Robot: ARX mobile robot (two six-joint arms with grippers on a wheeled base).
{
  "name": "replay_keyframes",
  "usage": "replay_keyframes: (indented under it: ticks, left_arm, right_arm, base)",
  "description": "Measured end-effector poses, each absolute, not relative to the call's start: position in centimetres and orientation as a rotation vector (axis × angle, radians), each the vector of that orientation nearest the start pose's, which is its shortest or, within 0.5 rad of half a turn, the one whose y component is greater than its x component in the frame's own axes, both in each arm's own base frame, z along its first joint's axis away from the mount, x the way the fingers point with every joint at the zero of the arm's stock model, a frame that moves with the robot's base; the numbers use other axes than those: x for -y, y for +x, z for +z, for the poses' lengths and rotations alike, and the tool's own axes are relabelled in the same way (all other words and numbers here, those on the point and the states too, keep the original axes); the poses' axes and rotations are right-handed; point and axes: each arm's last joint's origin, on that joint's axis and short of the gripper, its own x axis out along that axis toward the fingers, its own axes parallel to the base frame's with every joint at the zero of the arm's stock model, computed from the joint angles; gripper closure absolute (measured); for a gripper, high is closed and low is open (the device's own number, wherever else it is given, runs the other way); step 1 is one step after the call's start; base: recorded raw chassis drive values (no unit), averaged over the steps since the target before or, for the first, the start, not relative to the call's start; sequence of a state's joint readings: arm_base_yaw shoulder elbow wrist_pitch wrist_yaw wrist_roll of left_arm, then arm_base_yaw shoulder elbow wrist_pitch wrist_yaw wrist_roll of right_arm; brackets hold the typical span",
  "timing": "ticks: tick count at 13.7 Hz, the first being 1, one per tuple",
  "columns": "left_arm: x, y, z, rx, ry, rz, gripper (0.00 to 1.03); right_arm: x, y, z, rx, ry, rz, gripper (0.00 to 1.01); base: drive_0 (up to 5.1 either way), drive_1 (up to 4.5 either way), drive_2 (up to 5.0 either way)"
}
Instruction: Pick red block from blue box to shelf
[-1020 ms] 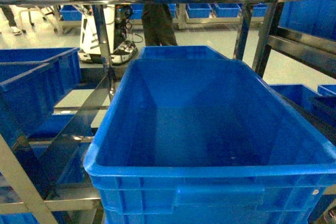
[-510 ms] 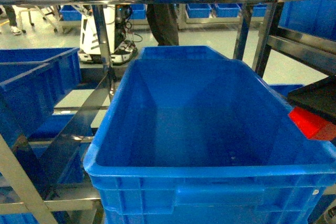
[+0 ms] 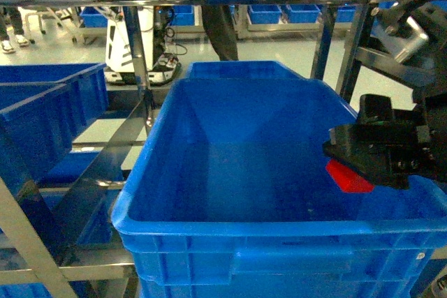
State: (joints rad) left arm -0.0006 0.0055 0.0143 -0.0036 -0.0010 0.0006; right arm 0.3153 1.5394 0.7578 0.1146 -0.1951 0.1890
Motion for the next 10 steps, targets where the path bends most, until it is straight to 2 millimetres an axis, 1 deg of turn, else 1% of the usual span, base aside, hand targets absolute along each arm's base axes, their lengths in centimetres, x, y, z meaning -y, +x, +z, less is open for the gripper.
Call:
replay_keyframes:
  ticks: [1, 4, 6, 7, 10]
  left_arm:
    - [0.0, 9.7, 16.8, 0.004, 0.001, 0.000, 0.05]
    - [0.0, 9.7, 16.8, 0.005, 0.001, 0.000, 0.05]
    - [0.0, 9.7, 16.8, 0.005, 0.001, 0.000, 0.05]
    - [0.0, 9.7, 16.8, 0.005, 0.001, 0.000, 0.05]
    - [0.0, 9.7, 16.8, 0.005, 0.001, 0.000, 0.05]
  right_arm:
    - [-10.1, 29.0, 17.4, -0.737, 0.139, 0.431, 0.73]
    - [-10.7, 30.2, 16.8, -0.722, 0.130, 0.441, 0.73]
    - [-10.9, 31.0, 15.7, -0.744, 0.117, 0.429, 0.73]
    - [-11.1, 31.4, 15.5, -0.741, 0.111, 0.425, 0.73]
    - [-12.0, 33.1, 14.7, -0.726, 0.094, 0.421, 0.73]
  base:
    - [0.0, 0.00, 0.0]
    - [0.0, 0.00, 0.0]
    - [0.0, 0.00, 0.0]
    - [0.0, 0.00, 0.0]
    - [0.0, 0.00, 0.0]
